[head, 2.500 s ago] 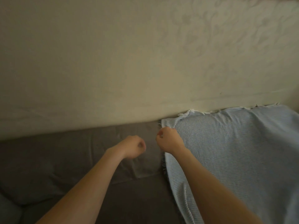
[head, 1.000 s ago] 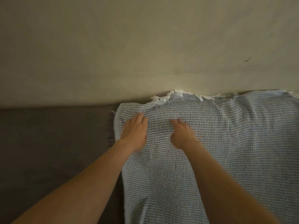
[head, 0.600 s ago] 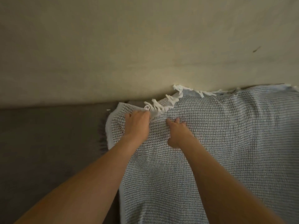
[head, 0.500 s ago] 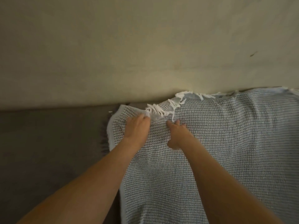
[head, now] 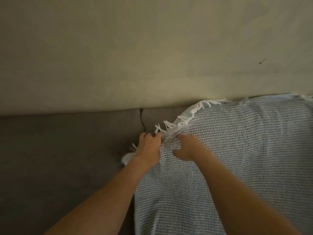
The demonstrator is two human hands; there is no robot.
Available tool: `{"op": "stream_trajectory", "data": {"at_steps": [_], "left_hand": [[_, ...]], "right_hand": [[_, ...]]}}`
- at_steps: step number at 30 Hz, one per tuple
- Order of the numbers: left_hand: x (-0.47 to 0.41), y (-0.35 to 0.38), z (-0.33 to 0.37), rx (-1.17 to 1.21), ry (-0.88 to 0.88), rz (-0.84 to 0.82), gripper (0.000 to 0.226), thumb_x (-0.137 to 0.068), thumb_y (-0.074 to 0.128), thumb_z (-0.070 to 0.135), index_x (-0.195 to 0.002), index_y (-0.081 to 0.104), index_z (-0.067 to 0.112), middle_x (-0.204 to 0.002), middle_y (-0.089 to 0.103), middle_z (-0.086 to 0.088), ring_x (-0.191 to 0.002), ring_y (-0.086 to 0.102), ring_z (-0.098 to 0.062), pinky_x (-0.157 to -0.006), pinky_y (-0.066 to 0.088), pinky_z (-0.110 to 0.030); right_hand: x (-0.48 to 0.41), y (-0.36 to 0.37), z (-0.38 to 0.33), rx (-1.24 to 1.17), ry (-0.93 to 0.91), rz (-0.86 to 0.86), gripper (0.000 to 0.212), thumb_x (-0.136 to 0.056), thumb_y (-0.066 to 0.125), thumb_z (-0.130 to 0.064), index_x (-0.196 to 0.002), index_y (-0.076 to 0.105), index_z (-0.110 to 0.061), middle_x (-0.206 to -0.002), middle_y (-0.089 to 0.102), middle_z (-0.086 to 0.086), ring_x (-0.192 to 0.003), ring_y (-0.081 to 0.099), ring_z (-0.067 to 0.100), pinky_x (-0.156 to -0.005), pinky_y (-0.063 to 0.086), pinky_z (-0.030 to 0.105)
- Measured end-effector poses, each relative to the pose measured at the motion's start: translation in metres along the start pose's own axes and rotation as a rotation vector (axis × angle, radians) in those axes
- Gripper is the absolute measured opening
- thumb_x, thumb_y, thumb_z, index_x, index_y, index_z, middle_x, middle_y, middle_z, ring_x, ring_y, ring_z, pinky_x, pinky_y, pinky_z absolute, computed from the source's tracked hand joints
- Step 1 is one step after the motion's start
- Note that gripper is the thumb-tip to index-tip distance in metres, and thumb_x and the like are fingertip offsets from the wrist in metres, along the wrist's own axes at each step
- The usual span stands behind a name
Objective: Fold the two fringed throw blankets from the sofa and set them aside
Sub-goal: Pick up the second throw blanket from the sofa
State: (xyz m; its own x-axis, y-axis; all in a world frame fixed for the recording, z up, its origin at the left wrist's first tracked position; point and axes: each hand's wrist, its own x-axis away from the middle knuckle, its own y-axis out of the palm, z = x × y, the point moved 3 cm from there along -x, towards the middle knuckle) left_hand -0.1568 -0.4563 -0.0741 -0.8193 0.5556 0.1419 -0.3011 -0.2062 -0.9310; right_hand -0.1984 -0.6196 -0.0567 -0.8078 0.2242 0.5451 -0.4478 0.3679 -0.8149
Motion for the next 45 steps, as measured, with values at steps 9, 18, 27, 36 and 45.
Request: {"op": "stream_trajectory", "data": {"at_steps": [9, 18, 27, 36, 45], "left_hand": [[0.076, -0.072, 0.034, 0.137, 0.095, -0.061, 0.032, -0.085, 0.066, -0.003, -0.100, 0.060, 0.025, -0.101, 0.047, 0.008, -0.101, 0.055, -0.018, -0.075, 0.046, -0.029], [0.145, -0.194, 0.066, -0.119, -0.040, 0.018, 0.021, -0.090, 0.064, 0.004, -0.086, 0.055, 0.023, -0.103, 0.064, -0.002, -0.089, 0.066, -0.027, -0.069, 0.044, -0.037], [0.222, -0.251, 0.079, 0.138, -0.094, 0.080, 0.031, -0.084, 0.079, 0.023, -0.107, 0.058, 0.024, -0.104, 0.069, 0.001, -0.092, 0.065, -0.023, -0.069, 0.044, -0.035], [0.281, -0.273, 0.123, 0.572, 0.262, 0.030, 0.018, -0.075, 0.079, 0.023, -0.091, 0.070, 0.023, -0.090, 0.074, 0.001, -0.084, 0.068, -0.007, -0.077, 0.059, -0.052], [0.305, -0.303, 0.187, 0.444, 0.206, 0.272, 0.024, -0.089, 0.069, 0.000, -0.084, 0.064, 0.023, -0.083, 0.069, 0.007, -0.079, 0.065, -0.012, -0.067, 0.047, -0.035]], "right_hand": [[0.080, -0.022, -0.039, 0.260, -0.252, 0.165, 0.052, -0.087, 0.070, -0.021, -0.132, 0.047, -0.029, -0.130, 0.061, 0.002, -0.140, 0.048, 0.030, -0.126, 0.019, 0.056], [0.197, -0.086, -0.005, 0.504, 0.054, 0.164, 0.032, -0.102, 0.055, -0.025, -0.133, 0.062, -0.021, -0.132, 0.066, 0.005, -0.131, 0.057, 0.027, -0.113, 0.039, 0.045], [0.322, -0.113, -0.055, 0.404, 0.003, 0.190, 0.031, -0.106, 0.050, -0.017, -0.135, 0.061, -0.018, -0.139, 0.062, 0.009, -0.130, 0.060, 0.033, -0.110, 0.047, 0.052], [0.418, -0.131, -0.116, -0.220, -0.279, 0.648, 0.019, -0.076, 0.070, -0.030, -0.080, 0.053, -0.021, -0.088, 0.069, 0.012, -0.083, 0.065, 0.041, -0.061, 0.044, 0.036], [0.440, -0.149, -0.030, -0.435, -0.516, 0.360, 0.027, -0.080, 0.076, -0.042, -0.067, 0.061, -0.024, -0.060, 0.058, -0.009, -0.055, 0.051, 0.009, -0.058, 0.044, 0.034]]}}
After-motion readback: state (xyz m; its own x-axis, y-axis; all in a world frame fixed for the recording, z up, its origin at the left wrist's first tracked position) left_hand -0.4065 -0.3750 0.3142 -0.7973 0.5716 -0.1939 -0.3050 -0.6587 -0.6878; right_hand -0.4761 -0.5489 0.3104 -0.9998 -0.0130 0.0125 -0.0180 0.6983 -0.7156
